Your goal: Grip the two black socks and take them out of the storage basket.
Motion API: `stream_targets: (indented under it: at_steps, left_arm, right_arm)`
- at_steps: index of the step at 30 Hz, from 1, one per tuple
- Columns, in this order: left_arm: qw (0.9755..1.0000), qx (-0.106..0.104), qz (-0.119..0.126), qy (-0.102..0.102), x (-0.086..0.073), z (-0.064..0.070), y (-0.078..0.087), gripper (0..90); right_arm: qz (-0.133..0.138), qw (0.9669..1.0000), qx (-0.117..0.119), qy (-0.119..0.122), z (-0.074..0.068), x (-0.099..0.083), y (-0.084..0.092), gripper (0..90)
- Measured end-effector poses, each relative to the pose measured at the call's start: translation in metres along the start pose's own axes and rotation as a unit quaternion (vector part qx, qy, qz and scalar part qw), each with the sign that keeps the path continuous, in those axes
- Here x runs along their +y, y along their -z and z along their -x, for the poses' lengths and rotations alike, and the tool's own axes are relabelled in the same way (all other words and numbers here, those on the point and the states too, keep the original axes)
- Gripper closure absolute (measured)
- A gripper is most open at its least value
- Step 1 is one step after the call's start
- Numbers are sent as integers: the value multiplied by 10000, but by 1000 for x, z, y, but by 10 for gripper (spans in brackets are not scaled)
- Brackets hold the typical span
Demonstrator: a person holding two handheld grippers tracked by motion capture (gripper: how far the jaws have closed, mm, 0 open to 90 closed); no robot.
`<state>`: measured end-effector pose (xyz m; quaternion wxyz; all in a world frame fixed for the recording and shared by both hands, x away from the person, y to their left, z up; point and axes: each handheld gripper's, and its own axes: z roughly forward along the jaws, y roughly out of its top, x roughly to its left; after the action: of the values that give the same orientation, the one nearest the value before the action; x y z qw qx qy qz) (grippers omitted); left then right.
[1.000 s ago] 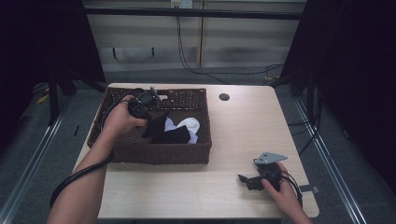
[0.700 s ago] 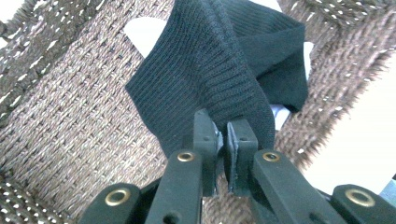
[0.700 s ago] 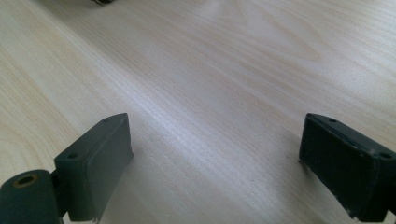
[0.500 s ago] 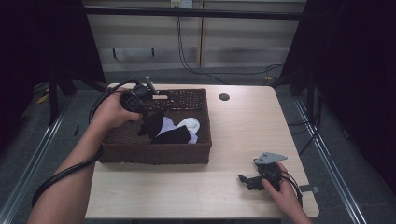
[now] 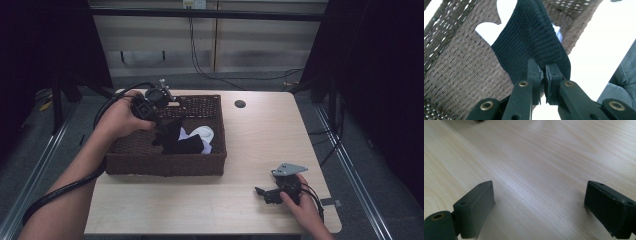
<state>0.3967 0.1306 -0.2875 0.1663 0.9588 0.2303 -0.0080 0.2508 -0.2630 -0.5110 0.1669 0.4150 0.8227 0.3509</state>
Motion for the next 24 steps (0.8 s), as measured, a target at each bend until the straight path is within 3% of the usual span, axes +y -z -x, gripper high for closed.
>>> stream_targets:
  at_steps: [13,20,23,24]
  left_arm:
    - [9995,-125,92,-291,0,29,17,846]
    - [9974,-254,209,-634,-1,60,25,845]
    - [9953,-348,202,-877,-6,80,17,844]
    - [9953,-348,202,-877,-6,80,17,844]
  right_arm:
    - [9,10000,1,-1,0,0,0,86]
    - [8,10000,1,-2,0,0,0,85]
    - [10,10000,-2,-1,0,0,0,86]
    - [10,10000,-2,-1,0,0,0,86]
